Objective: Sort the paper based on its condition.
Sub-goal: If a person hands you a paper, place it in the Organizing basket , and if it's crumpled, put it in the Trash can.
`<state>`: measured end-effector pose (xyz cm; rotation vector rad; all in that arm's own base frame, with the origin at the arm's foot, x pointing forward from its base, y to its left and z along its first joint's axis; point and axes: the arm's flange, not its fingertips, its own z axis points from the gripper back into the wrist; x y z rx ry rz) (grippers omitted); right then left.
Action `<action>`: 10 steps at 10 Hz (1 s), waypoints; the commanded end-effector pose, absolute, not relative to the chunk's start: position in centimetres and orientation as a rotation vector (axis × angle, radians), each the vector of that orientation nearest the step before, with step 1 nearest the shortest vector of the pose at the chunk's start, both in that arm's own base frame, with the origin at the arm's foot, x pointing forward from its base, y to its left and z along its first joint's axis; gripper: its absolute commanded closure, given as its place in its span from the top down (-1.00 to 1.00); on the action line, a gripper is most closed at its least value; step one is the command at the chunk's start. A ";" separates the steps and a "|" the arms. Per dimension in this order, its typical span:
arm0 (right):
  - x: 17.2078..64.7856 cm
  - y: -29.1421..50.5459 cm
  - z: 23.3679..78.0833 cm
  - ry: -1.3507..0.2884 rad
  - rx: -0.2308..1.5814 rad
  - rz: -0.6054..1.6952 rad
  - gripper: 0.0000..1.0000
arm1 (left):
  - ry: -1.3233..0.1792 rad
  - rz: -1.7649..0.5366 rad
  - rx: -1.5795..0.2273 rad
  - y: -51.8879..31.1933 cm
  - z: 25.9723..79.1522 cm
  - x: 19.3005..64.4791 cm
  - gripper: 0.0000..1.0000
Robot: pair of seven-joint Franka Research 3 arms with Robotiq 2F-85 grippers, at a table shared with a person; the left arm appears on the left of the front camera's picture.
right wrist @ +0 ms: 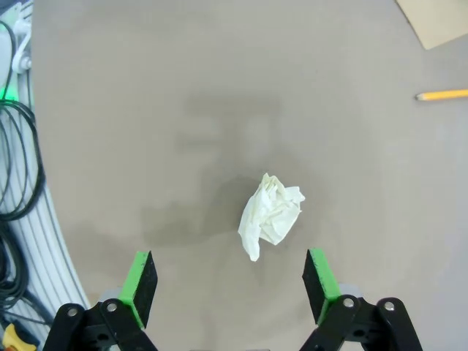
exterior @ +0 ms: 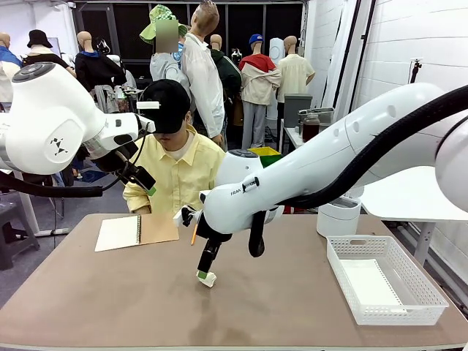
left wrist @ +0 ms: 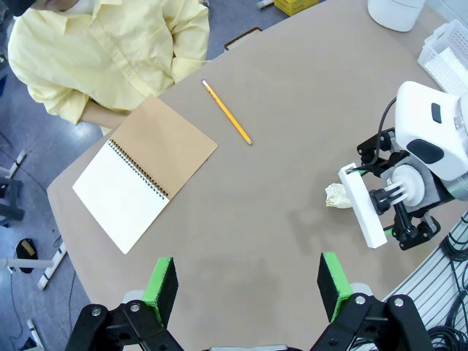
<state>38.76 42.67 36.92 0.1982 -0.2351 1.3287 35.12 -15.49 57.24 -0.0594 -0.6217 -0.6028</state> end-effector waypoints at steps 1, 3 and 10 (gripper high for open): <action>39.5 43.3 36.4 -0.230 0.172 1.318 1.00 | -0.623 -0.602 -0.061 -15.4 57.3 35.1 1.00; 40.0 43.5 35.6 -0.218 0.157 1.314 1.00 | -0.623 -0.602 -0.061 -15.4 57.3 35.1 1.00; 40.9 44.2 33.1 -0.183 0.135 1.304 1.00 | -0.623 -0.602 -0.061 -15.4 57.3 35.1 1.00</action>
